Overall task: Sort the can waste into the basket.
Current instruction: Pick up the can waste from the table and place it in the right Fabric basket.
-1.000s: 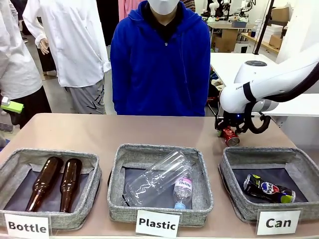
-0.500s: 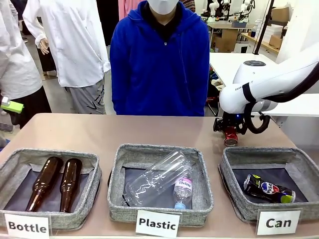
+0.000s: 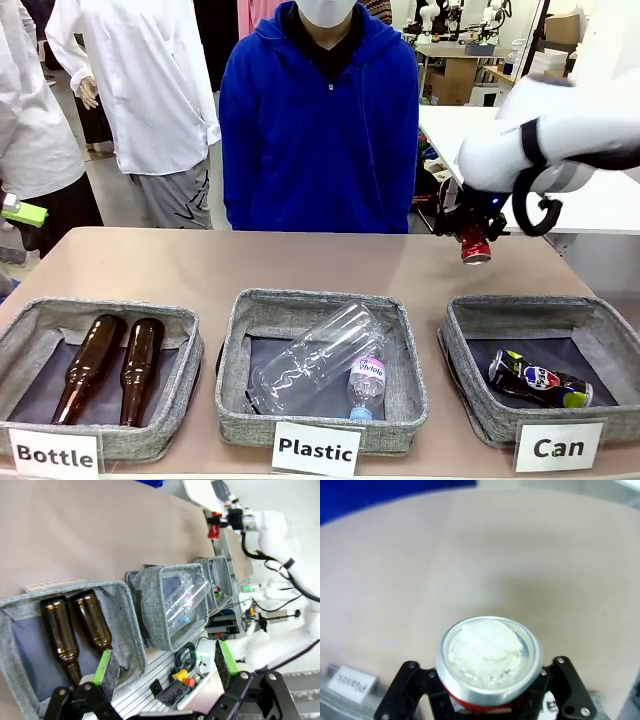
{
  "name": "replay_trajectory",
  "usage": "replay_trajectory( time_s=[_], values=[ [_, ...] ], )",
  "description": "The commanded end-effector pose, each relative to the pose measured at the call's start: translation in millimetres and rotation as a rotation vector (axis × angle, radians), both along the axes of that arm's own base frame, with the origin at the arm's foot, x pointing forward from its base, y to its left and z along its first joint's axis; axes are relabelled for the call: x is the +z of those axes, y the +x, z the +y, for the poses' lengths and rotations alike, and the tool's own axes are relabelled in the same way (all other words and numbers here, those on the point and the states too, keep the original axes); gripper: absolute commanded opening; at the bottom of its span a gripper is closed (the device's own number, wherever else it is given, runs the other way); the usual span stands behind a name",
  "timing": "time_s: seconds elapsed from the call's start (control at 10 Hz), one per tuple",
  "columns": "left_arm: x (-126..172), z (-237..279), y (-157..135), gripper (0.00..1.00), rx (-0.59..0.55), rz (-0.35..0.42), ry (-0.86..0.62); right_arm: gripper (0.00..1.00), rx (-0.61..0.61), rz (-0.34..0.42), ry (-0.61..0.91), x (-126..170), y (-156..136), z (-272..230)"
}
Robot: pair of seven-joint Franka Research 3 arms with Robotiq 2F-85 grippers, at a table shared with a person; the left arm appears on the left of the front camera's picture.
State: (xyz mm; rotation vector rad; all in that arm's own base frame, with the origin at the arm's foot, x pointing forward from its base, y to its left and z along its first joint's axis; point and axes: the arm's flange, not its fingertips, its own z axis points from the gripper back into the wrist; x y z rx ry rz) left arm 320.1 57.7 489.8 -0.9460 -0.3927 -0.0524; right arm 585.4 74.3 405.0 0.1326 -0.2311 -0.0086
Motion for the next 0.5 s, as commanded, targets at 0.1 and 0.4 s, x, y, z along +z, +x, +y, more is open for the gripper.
replay_trajectory(
  time_s=[0.1, 0.4],
  values=[
    [2.0, 2.0, -1.1, 1.00, -0.007, 0.010, 0.001, 0.00, 0.437, 0.186, 0.130, 41.8, -89.2, -27.6],
    [2.0, 2.0, -1.1, 1.00, -0.007, 0.010, 0.001, 0.00, 1.091, 0.268, -0.111, 42.3, -192.1, -45.0]
  ],
)
